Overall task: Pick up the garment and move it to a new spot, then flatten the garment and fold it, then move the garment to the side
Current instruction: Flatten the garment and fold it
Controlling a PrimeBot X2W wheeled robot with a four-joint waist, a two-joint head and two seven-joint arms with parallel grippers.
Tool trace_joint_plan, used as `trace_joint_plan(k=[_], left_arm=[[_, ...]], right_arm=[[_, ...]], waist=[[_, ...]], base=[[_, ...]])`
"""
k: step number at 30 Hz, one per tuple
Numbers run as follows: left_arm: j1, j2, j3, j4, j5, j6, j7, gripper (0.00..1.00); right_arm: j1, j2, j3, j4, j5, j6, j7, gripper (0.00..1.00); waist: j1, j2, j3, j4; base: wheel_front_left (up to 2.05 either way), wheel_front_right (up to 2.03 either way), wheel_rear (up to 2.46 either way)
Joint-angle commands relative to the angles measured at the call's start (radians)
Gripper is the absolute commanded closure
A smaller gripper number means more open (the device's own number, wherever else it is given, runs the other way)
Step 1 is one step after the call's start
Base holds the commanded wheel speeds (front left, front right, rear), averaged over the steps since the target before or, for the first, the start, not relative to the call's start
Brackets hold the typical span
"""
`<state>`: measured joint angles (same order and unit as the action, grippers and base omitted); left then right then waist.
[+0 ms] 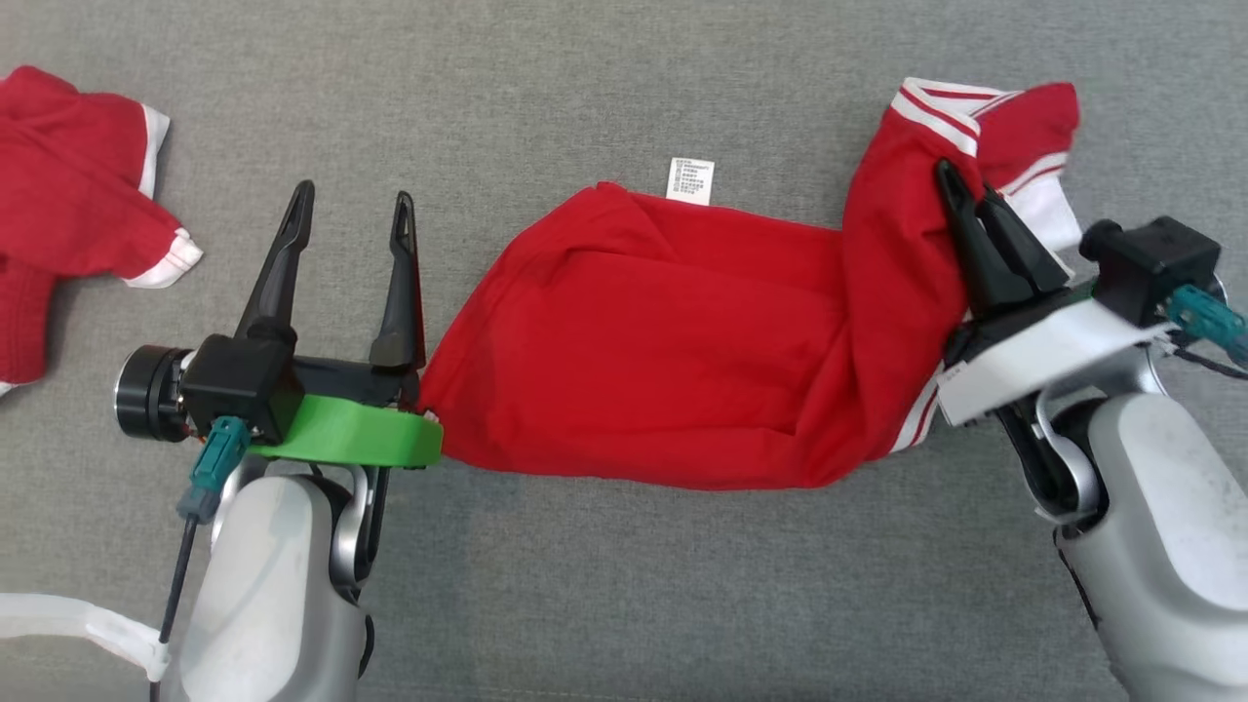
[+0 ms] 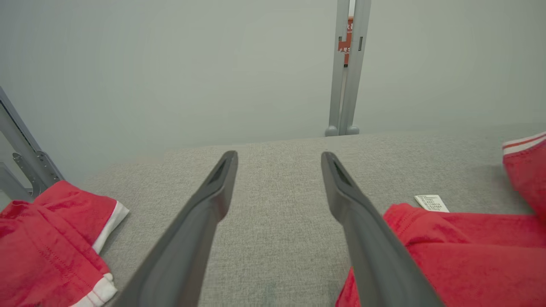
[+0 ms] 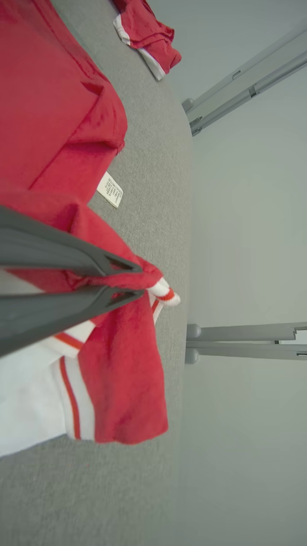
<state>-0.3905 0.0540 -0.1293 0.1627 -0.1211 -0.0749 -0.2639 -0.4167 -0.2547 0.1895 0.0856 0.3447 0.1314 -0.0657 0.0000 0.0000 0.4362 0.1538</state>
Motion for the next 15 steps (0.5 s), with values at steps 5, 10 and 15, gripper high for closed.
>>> trace_joint_plan(k=[5, 10, 15], left_arm=[[-0.029, -0.002, -0.019, 0.006, -0.015, 0.01, -0.001, 0.0], [-0.007, -0.003, -0.014, 0.014, -0.015, 0.021, -0.001, 0.0], [0.029, -0.002, 0.008, 0.019, -0.001, 0.028, -0.001, 0.0]], right_arm=[[-0.134, 0.011, 0.064, 0.222, 0.008, -0.001, -0.064, 0.27], [-0.146, 0.003, 0.08, 0.284, -0.005, -0.001, -0.162, 0.0], [-0.065, -0.021, 0.03, 0.198, -0.007, -0.001, -0.197, 0.0]], waist=[[0.0, 0.0, 0.036, 0.048], [0.0, 0.0, 0.013, 0.03], [0.0, 0.0, -0.034, -0.012]], base=[[0.0, 0.0, 0.0], [0.0, 0.0, 0.0], [0.0, 0.0, 0.0]])
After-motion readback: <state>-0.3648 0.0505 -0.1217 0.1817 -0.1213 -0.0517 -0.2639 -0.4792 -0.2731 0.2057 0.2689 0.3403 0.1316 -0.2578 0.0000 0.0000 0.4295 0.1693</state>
